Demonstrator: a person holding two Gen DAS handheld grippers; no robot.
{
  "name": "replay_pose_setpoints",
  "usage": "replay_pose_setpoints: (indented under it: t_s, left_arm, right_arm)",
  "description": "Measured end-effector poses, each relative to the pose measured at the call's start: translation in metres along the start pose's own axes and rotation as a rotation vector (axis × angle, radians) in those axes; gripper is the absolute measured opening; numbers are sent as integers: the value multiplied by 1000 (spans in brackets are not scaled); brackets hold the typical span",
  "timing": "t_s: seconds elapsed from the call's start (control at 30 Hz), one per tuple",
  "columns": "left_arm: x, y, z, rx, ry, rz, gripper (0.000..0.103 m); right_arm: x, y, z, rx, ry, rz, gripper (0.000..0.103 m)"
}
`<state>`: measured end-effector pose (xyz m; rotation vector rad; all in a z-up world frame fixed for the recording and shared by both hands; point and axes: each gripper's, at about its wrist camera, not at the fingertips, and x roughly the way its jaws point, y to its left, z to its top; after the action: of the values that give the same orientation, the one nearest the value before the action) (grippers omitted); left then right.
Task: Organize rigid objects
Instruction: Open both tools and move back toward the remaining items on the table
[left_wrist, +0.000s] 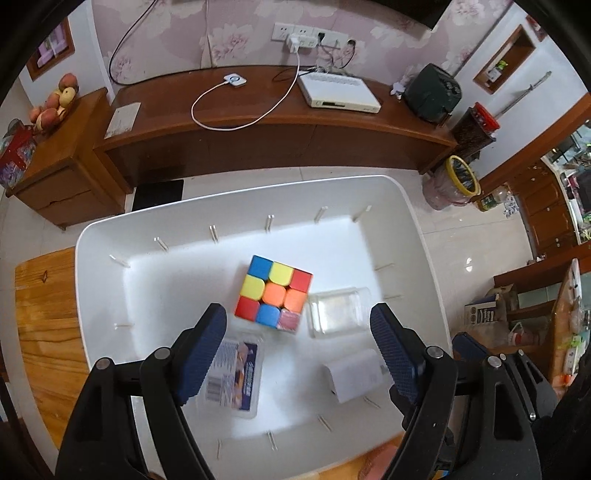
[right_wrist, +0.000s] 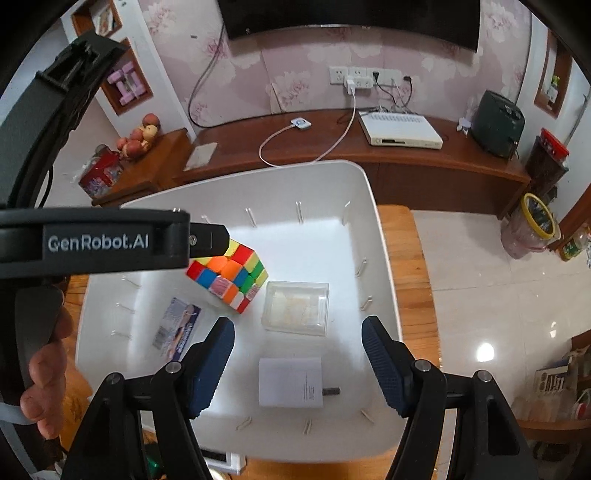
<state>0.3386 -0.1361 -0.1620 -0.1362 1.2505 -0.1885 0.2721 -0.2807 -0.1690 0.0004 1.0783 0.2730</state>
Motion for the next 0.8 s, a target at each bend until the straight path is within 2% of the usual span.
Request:
replay_pose_setpoints:
  t_s: [0.33, 0.8]
  left_arm:
    - [-51, -21, -28, 28, -67, -3, 83]
    - [-113, -52, -93, 80, -132, -17, 83]
  right_arm:
    - [-58, 5, -27, -59, -58, 22, 72]
    - [-144, 3, -86, -147, -152, 38, 72]
